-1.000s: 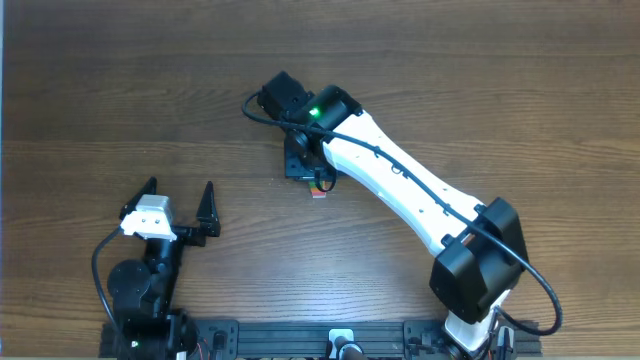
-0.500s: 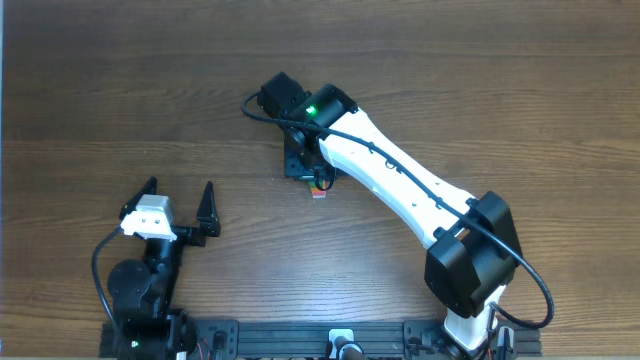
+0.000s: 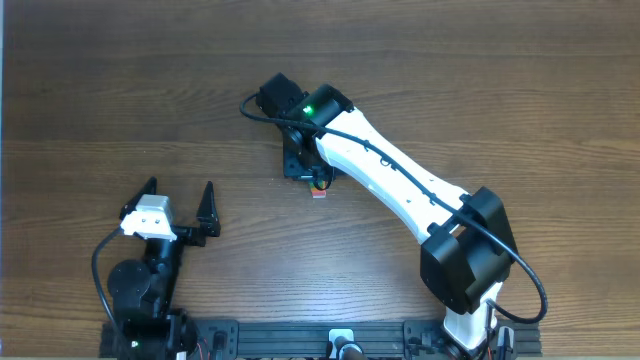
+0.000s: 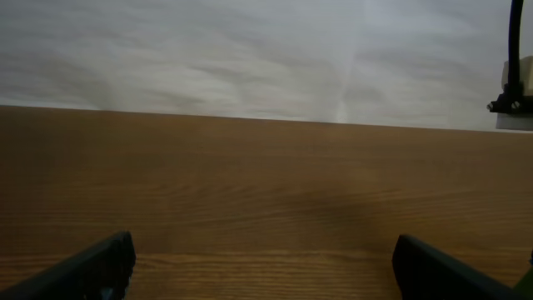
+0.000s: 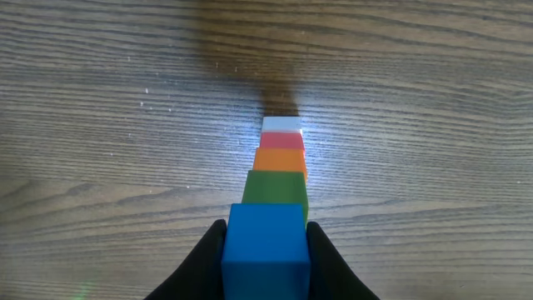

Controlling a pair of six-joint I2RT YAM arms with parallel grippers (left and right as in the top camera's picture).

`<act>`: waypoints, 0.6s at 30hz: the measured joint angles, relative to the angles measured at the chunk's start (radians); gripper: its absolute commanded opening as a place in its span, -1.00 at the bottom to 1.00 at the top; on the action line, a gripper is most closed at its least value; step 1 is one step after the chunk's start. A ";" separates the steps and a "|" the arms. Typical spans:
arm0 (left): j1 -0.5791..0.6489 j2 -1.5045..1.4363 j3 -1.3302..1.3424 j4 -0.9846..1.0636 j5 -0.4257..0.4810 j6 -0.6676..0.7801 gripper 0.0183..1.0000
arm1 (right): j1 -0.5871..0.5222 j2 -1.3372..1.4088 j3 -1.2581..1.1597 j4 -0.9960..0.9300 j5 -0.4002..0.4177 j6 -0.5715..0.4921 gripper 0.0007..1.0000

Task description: Stack Cubes

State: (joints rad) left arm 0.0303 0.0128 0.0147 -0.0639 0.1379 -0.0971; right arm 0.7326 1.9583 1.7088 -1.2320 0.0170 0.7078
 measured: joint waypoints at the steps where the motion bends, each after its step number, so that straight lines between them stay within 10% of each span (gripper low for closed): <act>1: 0.000 0.000 0.000 0.000 0.000 0.000 1.00 | 0.000 0.000 0.000 0.000 0.000 0.000 -0.66; 18: 0.000 0.000 0.000 0.000 0.000 0.000 1.00 | -0.006 0.000 0.000 -0.012 0.000 0.000 -0.65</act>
State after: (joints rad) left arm 0.0303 0.0128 0.0147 -0.0639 0.1379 -0.0971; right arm 0.7261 1.9583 1.7088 -1.2442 0.0174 0.7074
